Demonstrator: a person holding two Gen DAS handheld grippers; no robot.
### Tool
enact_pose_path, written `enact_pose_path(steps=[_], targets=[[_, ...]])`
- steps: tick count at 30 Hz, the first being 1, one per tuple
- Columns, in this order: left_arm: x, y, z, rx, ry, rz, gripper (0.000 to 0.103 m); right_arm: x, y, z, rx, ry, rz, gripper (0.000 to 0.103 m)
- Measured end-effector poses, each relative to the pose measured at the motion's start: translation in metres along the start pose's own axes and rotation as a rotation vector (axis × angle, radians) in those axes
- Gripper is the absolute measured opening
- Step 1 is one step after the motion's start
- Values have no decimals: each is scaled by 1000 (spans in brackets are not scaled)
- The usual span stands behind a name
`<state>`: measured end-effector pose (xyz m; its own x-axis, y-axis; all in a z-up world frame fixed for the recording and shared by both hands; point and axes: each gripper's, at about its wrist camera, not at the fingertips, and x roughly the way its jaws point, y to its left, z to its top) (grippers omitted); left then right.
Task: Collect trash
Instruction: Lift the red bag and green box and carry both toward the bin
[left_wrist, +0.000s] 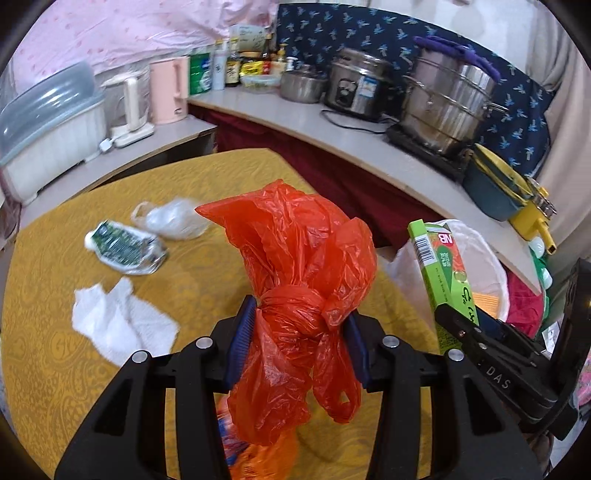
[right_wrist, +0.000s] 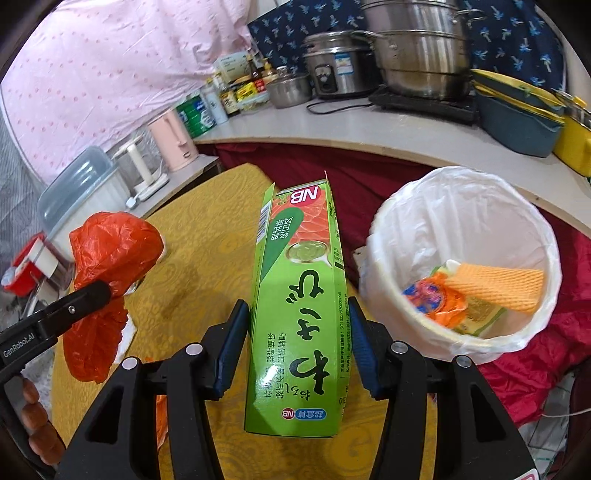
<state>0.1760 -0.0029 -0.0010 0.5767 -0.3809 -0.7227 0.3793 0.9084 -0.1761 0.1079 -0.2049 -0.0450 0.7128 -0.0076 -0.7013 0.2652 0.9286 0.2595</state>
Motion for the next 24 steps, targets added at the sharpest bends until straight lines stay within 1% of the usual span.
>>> enact_pose_path(steps=[5,11,18,24], targets=[[5,-43,13,64,-12,-49,44,-21,-36,12,52,-54,-39,51],[16,-90,19,134,-6,-93,44,-38,-76,23,111,-97,-82,51],[36,-138,20,200,15,-130,44,-49,-121,27,170,-120,-130,51],[55,-170,19,242,44,-155,44,-47,-145,24,211,-120,-155,51]])
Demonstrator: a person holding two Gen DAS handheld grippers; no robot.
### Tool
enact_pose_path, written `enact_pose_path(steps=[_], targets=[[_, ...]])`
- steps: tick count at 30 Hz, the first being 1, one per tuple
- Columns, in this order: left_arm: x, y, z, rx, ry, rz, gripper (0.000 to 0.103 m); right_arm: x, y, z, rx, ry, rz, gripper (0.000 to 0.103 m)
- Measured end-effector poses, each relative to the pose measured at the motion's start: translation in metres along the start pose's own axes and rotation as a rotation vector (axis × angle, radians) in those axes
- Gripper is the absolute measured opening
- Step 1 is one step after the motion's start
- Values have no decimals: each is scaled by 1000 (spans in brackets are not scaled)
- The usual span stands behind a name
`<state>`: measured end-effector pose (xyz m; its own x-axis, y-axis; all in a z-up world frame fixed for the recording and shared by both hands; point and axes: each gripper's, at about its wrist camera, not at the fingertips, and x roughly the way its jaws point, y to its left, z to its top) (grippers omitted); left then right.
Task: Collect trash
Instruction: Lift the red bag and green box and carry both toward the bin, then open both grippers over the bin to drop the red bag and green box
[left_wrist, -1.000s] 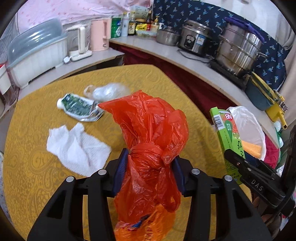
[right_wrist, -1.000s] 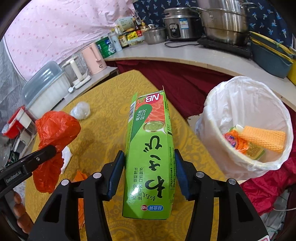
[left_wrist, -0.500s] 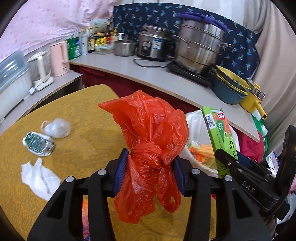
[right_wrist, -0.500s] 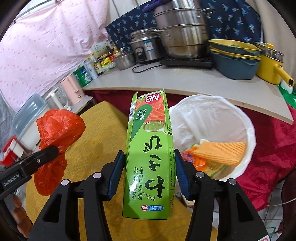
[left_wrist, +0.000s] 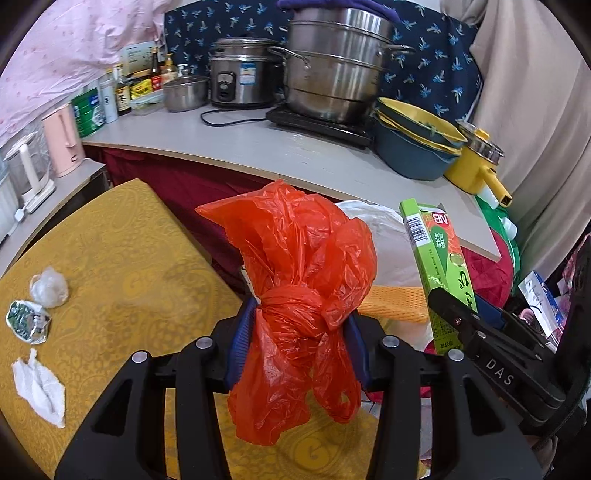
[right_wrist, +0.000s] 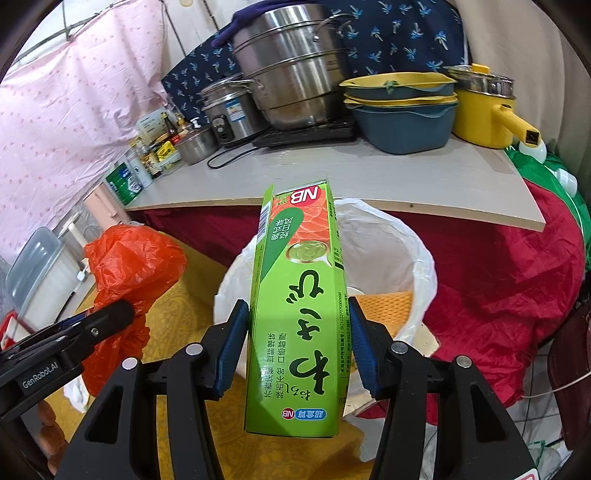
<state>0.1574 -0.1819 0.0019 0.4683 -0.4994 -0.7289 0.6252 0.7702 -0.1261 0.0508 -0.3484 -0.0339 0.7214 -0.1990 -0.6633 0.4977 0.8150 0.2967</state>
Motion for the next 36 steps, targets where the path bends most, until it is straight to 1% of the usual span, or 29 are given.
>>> enact_pose_path(steps=[9,12,15,17,19,21,25,34,36], targets=[[39,-27,8,37,53,-24,44,14,-28,-2,45,14,-25,51],[50,-33,13,48,57,-34,45,19,-35,-2,58,20,-33,51],[62,-39,19,45,72,-49,47,25,-42,-2,68,26,-39,51],[68,-40,24,29,72,-53,51,28,-44,-1,72,28,-42,51],[70,-41,29,17,65,-54,61,32,-46,0,74,32,-45,51],[70,-39,34,1,45,-47,66,35,-47,0,74,37,-45,51],[67,-32,40,-12,29,-41,68,44,-45,1,67,47,-40,51],[59,-6,37,-63,16,-11,69,61,-29,4,49,64,-24,52],[55,-2,35,-67,9,-7,72,61,-26,5,49,59,-27,56]])
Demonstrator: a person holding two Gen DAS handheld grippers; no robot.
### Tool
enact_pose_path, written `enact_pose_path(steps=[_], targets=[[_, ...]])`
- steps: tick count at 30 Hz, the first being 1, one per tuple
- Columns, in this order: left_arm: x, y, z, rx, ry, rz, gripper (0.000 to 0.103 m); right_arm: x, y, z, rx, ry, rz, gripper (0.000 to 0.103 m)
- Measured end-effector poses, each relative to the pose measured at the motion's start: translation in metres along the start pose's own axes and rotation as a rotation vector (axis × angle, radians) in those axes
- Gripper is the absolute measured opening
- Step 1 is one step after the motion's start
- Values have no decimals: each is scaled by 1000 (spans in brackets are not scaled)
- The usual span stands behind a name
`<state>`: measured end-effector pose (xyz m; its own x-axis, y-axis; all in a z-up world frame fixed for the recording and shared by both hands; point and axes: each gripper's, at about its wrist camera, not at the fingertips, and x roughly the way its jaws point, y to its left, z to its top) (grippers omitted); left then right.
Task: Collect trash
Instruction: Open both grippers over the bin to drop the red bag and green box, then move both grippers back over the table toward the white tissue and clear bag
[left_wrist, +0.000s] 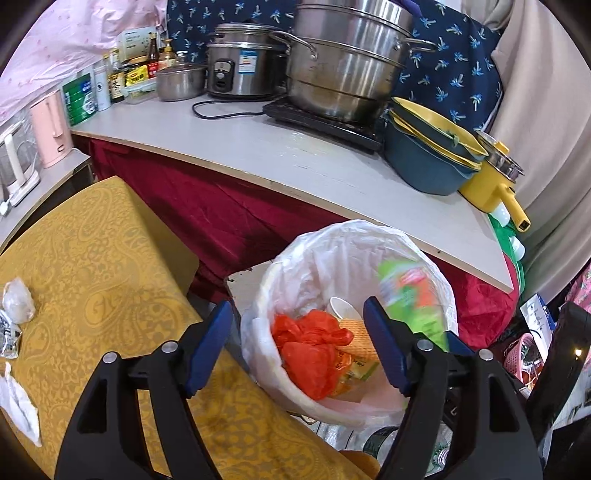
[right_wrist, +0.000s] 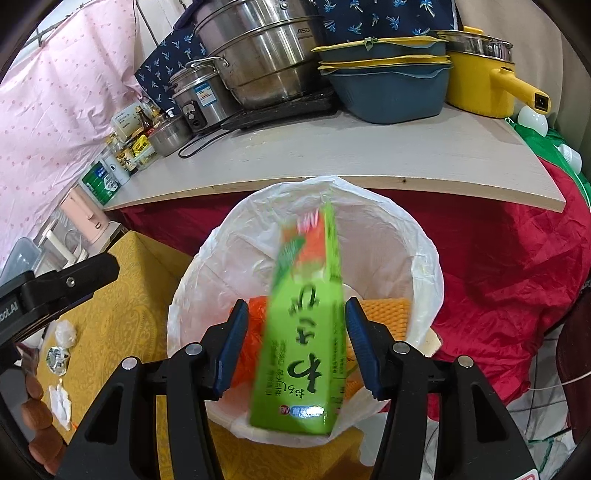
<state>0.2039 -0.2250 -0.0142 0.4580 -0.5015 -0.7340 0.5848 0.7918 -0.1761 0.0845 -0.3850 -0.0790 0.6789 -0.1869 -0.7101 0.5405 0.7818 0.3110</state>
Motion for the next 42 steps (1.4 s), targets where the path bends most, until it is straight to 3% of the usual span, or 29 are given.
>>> enact_pose_path(steps=[4,18,23,26,42], targets=[[-9,5,-1,0,-21,15,77,-5,6,0,2,-10,3,60],[-59,38,-14,-41,-88,62,81,-39,55,-3,-63,-54,24,70],[-82,62,-25,-72,-106,106,82,-50,80,-11,-98,-56,47,71],[-97,80,-34,-95,-116,135,89,-57,100,-17,-126,-59,66,71],[-168,189,-95,-239,-144,323,89,-78,212,-68,-315,-13,191,74]])
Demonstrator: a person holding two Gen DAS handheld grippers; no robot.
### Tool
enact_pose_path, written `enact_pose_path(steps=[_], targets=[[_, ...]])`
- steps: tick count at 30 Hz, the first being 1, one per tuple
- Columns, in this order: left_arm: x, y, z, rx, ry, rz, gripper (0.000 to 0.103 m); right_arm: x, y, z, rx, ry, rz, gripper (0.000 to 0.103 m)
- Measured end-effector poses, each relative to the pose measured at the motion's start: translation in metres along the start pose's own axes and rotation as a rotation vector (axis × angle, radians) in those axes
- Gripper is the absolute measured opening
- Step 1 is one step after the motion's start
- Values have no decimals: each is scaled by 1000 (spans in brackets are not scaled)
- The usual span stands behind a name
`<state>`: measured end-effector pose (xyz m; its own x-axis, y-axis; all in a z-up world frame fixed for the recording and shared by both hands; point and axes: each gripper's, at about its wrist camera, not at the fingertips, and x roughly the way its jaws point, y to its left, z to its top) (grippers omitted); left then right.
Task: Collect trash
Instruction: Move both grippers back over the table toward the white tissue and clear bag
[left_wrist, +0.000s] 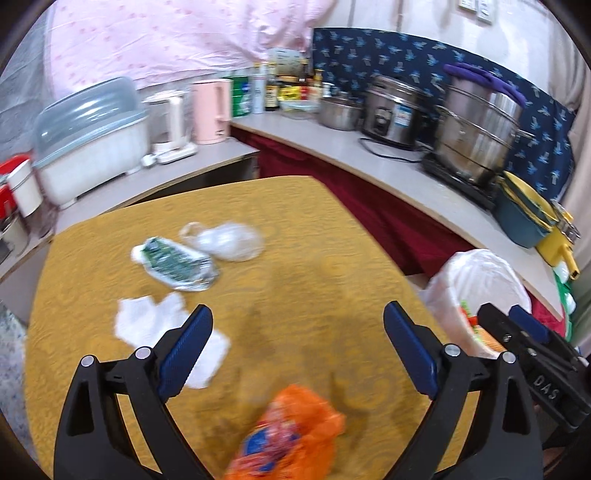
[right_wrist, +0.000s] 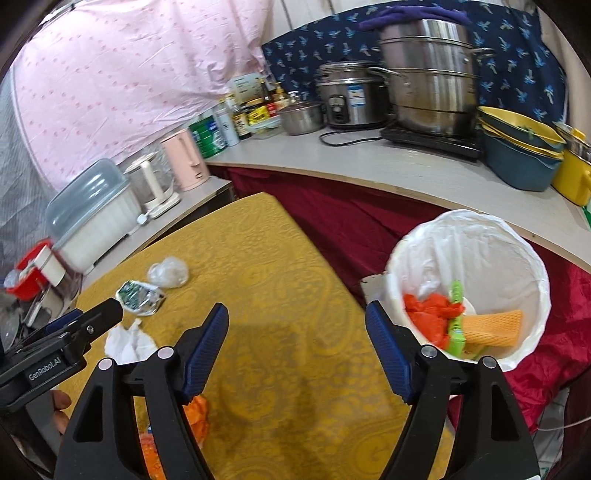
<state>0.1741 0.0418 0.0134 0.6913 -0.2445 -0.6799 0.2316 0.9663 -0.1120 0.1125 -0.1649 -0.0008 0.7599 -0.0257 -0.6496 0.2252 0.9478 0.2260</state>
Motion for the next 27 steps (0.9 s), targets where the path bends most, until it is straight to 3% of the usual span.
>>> enact_pose_path(steps=[14,27], targets=[[-15,99,-35,-154,46,111,89,14,69,-35,-102,82,81,74],[17,140,-52,-235,135,165,89,37,97,-37,-152,117,95,74]])
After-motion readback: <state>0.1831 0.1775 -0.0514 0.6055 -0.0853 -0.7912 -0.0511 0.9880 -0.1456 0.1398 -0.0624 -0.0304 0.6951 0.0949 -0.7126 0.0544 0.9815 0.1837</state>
